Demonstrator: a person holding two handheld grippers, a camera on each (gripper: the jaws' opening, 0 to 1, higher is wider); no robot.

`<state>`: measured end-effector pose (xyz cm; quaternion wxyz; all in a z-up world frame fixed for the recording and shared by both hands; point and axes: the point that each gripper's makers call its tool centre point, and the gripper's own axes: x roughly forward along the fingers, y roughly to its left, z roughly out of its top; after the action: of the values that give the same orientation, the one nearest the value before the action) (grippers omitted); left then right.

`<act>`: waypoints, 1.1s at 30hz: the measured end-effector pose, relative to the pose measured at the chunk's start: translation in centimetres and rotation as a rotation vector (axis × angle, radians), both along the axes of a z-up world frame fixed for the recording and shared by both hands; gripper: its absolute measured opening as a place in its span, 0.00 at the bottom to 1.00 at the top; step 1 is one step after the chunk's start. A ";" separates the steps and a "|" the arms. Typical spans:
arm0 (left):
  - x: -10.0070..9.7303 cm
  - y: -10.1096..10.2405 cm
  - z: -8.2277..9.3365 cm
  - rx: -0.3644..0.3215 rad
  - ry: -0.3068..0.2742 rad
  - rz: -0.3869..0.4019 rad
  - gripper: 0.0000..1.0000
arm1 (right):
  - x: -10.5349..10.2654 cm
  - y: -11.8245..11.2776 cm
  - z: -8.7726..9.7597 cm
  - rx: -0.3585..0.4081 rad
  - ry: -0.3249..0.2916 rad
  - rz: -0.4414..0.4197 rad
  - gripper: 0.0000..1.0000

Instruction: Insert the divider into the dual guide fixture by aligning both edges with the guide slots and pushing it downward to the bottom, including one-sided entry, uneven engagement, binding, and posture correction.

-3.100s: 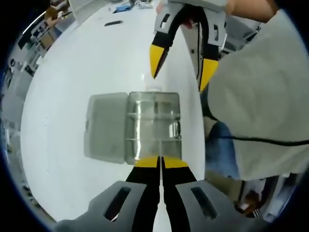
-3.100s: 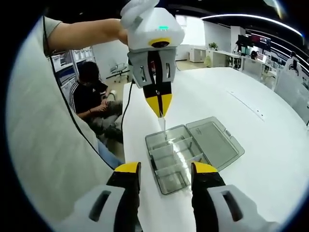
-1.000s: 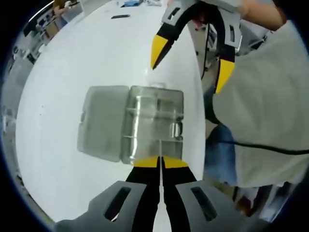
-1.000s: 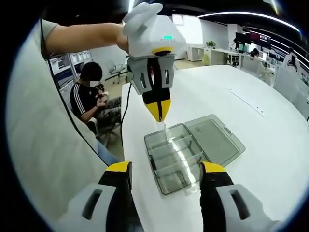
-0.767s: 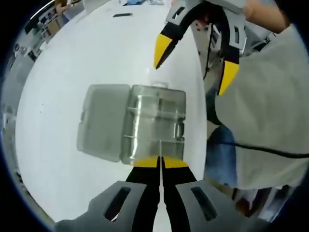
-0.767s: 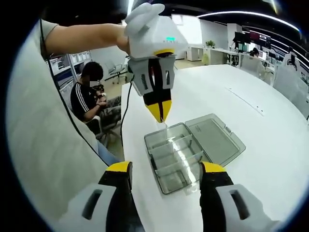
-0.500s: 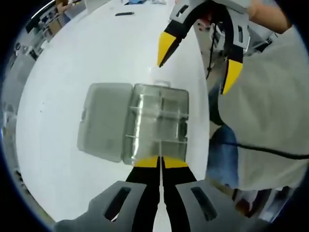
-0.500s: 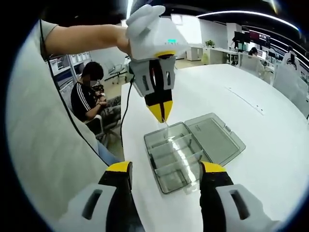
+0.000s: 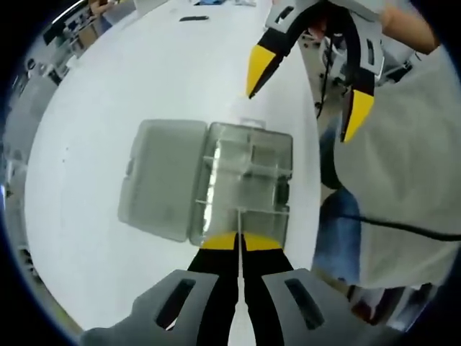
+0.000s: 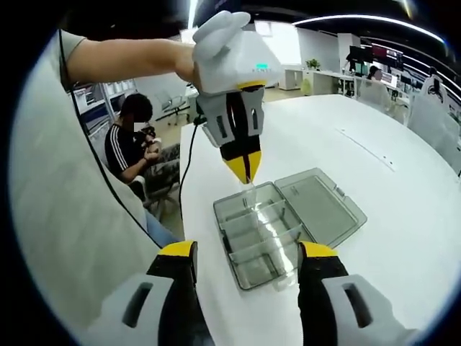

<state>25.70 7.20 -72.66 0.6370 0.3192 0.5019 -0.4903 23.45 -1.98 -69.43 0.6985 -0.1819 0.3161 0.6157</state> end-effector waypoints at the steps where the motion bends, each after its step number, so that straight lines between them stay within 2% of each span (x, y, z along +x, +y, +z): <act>1: 0.0 0.0 -0.1 0.000 0.002 0.001 0.00 | 0.1 0.0 0.0 -0.001 0.000 0.000 0.53; 25: -0.1 -0.1 -1.6 0.001 0.026 0.010 0.00 | 0.4 0.1 -0.6 0.000 0.024 -0.005 0.53; 33: 0.0 -0.1 -1.8 0.004 0.018 0.011 0.00 | 0.5 0.1 -0.6 0.002 0.029 -0.006 0.53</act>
<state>25.75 7.12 -74.49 0.6347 0.3134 0.5102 -0.4885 23.97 -1.87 -70.08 0.6960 -0.1715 0.3259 0.6164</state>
